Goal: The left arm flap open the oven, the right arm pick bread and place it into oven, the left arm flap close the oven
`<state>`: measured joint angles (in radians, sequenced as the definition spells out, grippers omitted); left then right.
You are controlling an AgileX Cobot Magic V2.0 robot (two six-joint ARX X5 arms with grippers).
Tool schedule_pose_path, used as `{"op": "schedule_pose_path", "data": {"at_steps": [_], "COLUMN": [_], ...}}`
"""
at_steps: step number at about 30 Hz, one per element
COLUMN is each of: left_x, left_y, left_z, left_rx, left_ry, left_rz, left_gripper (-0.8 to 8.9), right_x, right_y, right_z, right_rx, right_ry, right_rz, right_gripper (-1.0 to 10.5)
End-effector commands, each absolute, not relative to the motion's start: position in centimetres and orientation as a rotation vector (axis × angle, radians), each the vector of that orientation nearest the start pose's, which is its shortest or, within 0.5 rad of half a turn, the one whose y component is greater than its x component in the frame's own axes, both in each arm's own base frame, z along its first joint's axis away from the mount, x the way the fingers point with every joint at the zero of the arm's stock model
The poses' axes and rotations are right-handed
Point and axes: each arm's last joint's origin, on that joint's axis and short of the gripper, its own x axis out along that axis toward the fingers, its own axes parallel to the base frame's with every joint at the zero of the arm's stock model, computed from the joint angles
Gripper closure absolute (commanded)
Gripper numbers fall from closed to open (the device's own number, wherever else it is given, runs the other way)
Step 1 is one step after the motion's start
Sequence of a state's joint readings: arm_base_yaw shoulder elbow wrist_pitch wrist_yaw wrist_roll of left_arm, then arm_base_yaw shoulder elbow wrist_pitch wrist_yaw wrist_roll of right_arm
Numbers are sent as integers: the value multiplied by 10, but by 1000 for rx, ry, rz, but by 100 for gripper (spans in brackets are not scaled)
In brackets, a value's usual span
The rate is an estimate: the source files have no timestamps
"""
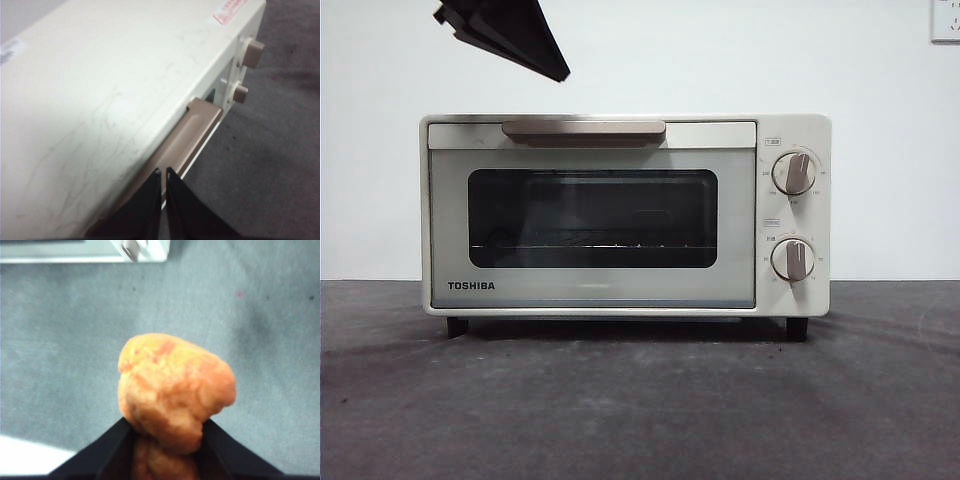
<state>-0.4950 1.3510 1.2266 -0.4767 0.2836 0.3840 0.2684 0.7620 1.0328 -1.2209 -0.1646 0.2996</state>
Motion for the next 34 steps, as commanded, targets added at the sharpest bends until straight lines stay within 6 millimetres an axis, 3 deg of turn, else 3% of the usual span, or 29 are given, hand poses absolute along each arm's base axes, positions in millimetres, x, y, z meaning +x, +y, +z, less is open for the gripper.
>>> {"op": "schedule_pose_path", "data": {"at_steps": [1,8,19,24,34], "left_x": [261,272,274,279,257], "left_y": [-152,-156,-157,-160,-169], "left_z": [335,322,318,306,312], "left_rx": [451,486,490,496,536], "left_ry": [457,488,504,567,604], "left_rz": [-865,-823,-818,-826,-857], "left_gripper": [797,797,798,798,797], "right_x": [96,85,73,72,72], "right_y": [32,31,31,32,32], "right_z": [337,342,348,352,352], "right_rx": [231,267,285,302,301], "right_ry": [969,935,869,831,829], "right_rz": [267,342,471,529,528], "right_gripper": [806,806,806,806,806]}}
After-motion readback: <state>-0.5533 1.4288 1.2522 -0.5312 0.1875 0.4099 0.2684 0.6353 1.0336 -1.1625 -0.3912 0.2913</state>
